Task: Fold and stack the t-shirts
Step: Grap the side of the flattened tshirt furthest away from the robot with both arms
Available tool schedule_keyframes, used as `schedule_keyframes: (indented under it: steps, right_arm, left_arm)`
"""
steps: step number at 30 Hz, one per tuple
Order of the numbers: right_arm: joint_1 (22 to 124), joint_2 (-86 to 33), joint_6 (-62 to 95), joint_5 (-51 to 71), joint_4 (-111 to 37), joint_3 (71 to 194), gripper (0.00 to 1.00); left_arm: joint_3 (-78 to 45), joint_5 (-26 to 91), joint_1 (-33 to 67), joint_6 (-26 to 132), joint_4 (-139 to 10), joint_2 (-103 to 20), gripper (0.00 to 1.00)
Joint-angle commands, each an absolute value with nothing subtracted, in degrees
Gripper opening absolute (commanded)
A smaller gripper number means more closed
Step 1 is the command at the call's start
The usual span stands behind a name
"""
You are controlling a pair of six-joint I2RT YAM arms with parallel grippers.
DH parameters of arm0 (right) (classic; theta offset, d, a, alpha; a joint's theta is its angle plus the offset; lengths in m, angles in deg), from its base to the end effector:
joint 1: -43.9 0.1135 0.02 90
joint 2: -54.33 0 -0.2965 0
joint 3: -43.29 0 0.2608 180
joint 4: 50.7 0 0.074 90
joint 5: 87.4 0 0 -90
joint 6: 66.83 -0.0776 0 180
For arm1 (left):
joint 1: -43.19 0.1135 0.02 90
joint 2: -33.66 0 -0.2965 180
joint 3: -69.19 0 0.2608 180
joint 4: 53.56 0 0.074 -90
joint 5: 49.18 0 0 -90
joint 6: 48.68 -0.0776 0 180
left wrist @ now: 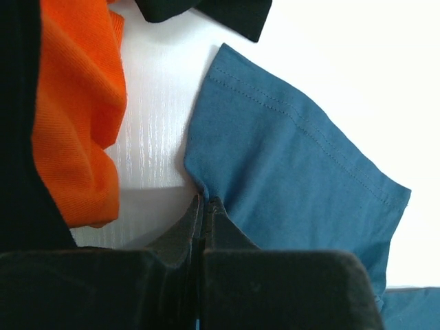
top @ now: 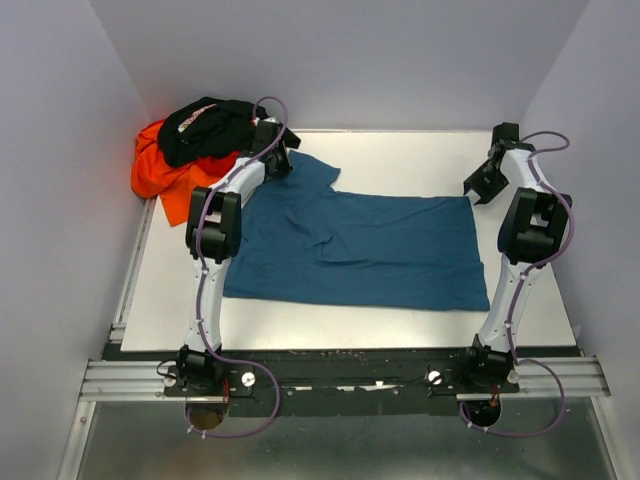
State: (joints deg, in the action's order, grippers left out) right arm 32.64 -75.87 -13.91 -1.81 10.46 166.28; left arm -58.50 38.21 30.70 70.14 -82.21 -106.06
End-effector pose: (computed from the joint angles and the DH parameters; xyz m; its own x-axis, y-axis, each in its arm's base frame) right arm 0.5146 -0.1085 0.1665 -0.5932 0.7310 -0.3372 0.7272 0.6663 0.1652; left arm 0.6008 -0.1367 0.1521 -0.6780 -0.3431 -0.6501 -0.0880 0.9159 -0.3916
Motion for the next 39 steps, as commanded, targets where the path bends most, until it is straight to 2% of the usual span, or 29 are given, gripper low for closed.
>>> schedule_keyframes:
  steps: [1, 11, 23, 39]
  right_arm:
    - [33.27, -76.98, -14.35, -3.55, 13.14, 166.89, 0.50]
    - [37.13, -81.72, -17.08, -14.35, 19.90, 175.32, 0.56]
    - [37.14, -88.75, -13.92, -12.78, 24.38, 188.06, 0.56]
    - [37.92, -86.65, -9.27, -12.07, 22.72, 184.20, 0.54]
  left_arm:
    - [-58.11, 36.34, 30.62, 68.22, -81.10, -102.66, 0.00]
    - [-56.09, 35.99, 30.71, 66.99, -80.31, -100.73, 0.00]
    - [-52.83, 32.56, 30.88, 66.37, -78.02, -98.61, 0.00]
    - [-52.31, 30.27, 31.85, 66.64, -77.40, -98.35, 0.00]
